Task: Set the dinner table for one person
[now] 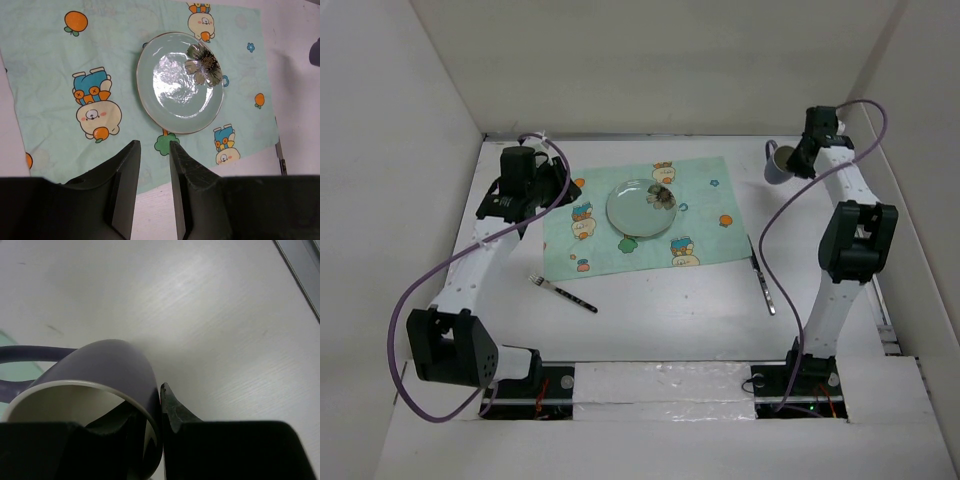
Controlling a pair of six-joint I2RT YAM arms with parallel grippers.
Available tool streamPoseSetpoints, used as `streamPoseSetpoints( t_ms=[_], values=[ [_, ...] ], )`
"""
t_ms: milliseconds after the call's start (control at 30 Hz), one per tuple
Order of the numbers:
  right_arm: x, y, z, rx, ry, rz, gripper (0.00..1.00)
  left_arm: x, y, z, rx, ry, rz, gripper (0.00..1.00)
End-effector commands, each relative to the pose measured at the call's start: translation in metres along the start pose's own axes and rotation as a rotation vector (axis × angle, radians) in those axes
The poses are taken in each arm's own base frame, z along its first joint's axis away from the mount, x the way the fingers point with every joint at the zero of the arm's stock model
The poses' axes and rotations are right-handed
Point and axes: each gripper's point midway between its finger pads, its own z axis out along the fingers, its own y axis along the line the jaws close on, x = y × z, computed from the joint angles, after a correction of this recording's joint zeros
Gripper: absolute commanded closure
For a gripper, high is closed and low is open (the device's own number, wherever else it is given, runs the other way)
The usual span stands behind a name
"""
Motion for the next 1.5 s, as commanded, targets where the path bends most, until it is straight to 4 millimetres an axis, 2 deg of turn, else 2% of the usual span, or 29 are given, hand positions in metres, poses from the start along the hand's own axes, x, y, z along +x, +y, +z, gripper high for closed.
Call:
streamPoseSetpoints(
  t_ms=[0, 33, 67, 100, 133, 200, 233, 300, 333, 367, 400, 467, 600, 700, 933, 967, 1033, 1067, 1100, 1133, 1233, 1333, 1400, 1433, 1467],
  values=[
    [-0.062, 0.089, -0.066, -0.202, -0.193, -0.076, 1.0, -0.024, -0.012, -0.004, 0.035, -0.055, 0.01, 0.73],
    [-0.057, 0.1, -0.065, -0.213, -0.183, -0.102, 1.0, -0.024, -0.011, -0.004, 0.033, -0.055, 0.01, 0.73],
    [-0.044, 0.114, -0.064, -0.224, -0.155, -0.13, 1.0, -0.025, -0.011, -0.005, 0.031, -0.057, 0.011, 0.73],
    [-0.034, 0.122, -0.053, -0.225, -0.128, -0.144, 1.0, -0.026, -0.009, -0.006, 0.014, -0.061, 0.012, 0.73],
    [-0.038, 0.133, -0.058, -0.248, -0.139, -0.15, 1.0, -0.028, -0.009, -0.008, 0.012, -0.069, 0.017, 0.73],
    [-0.021, 0.148, -0.049, -0.254, -0.106, -0.184, 1.0, -0.028, -0.006, -0.012, -0.006, -0.076, 0.021, 0.73],
    [-0.026, 0.155, -0.05, -0.276, -0.114, -0.189, 1.0, -0.028, -0.005, -0.012, -0.009, -0.078, 0.024, 0.73],
    [-0.012, 0.169, -0.05, -0.291, -0.081, -0.228, 1.0, -0.026, -0.004, -0.013, -0.016, -0.079, 0.024, 0.72],
    [-0.003, 0.17, -0.036, -0.282, -0.053, -0.246, 1.0, -0.025, -0.003, -0.013, -0.019, -0.079, 0.023, 0.72],
    [-0.003, 0.18, -0.044, -0.301, -0.053, -0.26, 1.0, -0.024, -0.002, -0.013, -0.023, -0.077, 0.02, 0.73],
    [-0.001, 0.181, -0.04, -0.301, -0.045, -0.263, 1.0, -0.026, -0.001, -0.014, -0.031, -0.085, 0.019, 0.73],
    [0.013, 0.196, -0.038, -0.326, -0.024, -0.288, 1.0, -0.026, 0.0, -0.014, -0.036, -0.089, 0.019, 0.73],
    [0.028, 0.203, -0.03, -0.319, -0.005, -0.306, 1.0, -0.029, 0.0, -0.013, -0.037, -0.091, 0.021, 0.73],
    [0.038, 0.195, -0.018, -0.279, 0.019, -0.316, 1.0, -0.029, -0.002, -0.012, -0.029, -0.093, 0.016, 0.72],
    [0.039, 0.19, -0.013, -0.231, -0.001, -0.322, 0.98, -0.025, -0.001, -0.011, -0.028, -0.091, 0.011, 0.72],
    [0.04, 0.19, -0.012, -0.232, 0.001, -0.321, 0.95, -0.025, 0.0, -0.011, -0.03, -0.09, 0.01, 0.73],
    [0.045, 0.19, -0.008, -0.233, 0.018, -0.322, 0.82, -0.025, 0.0, -0.011, -0.029, -0.093, 0.009, 0.73],
    [0.045, 0.19, -0.008, -0.232, 0.019, -0.323, 0.82, -0.025, 0.0, -0.011, -0.03, -0.092, 0.009, 0.73],
    [0.048, 0.19, -0.006, -0.233, 0.027, -0.32, 0.73, -0.025, 0.0, -0.01, -0.029, -0.092, 0.008, 0.73],
    [0.048, 0.191, -0.006, -0.238, 0.03, -0.32, 0.73, -0.025, 0.0, -0.01, -0.029, -0.092, 0.008, 0.73],
    [0.042, 0.199, -0.014, -0.275, 0.015, -0.305, 0.62, -0.024, 0.0, -0.01, -0.029, -0.088, 0.009, 0.72],
    [0.017, 0.212, -0.042, -0.357, -0.036, -0.268, 0.52, -0.028, -0.001, -0.011, -0.031, -0.092, 0.012, 0.72],
    [-0.01, 0.214, -0.067, -0.416, -0.085, -0.235, 0.46, -0.034, -0.002, -0.013, -0.037, -0.106, 0.017, 0.72],
    [-0.017, 0.222, -0.081, -0.466, -0.106, -0.231, 0.45, -0.037, -0.003, -0.015, -0.038, -0.112, 0.016, 0.73],
    [-0.027, 0.22, -0.089, -0.478, -0.125, -0.219, 0.44, -0.039, -0.003, -0.016, -0.041, -0.12, 0.015, 0.75]
  ],
)
